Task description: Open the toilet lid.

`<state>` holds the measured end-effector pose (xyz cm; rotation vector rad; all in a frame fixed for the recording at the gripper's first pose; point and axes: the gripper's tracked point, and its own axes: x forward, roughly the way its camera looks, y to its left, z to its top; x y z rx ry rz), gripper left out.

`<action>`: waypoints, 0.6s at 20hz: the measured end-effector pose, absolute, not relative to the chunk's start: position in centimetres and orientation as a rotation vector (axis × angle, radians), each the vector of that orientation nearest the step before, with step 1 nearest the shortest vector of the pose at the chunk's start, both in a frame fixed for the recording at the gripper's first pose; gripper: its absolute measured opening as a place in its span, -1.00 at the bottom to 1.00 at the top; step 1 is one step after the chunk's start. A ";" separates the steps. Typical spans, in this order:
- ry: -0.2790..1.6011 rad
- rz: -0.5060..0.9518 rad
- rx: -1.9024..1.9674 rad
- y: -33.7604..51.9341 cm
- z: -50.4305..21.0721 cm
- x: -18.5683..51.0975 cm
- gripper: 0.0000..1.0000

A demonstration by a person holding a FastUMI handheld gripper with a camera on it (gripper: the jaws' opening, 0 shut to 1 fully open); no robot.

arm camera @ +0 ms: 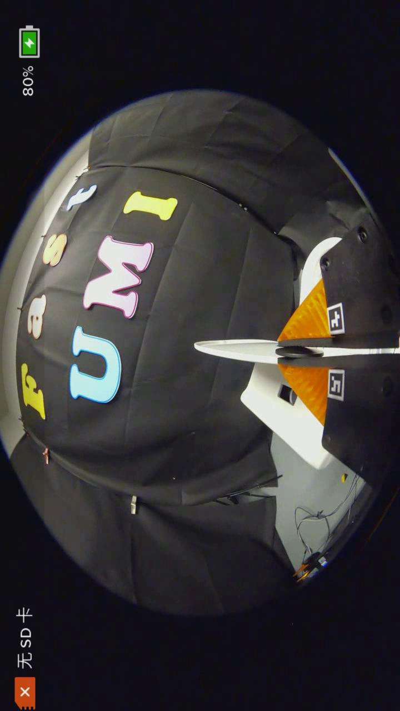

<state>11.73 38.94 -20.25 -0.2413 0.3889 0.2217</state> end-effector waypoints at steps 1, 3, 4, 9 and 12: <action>0.383 0.218 -0.261 39.1 -20.2 11.7 -0.83; 0.372 0.208 -0.265 38.9 -20.2 11.7 -0.83; 0.371 0.198 -0.258 38.6 -20.2 11.6 -0.78; 0.380 0.247 -0.287 39.3 -21.0 10.3 0.13; 0.380 0.257 -0.309 39.2 -21.3 9.9 0.99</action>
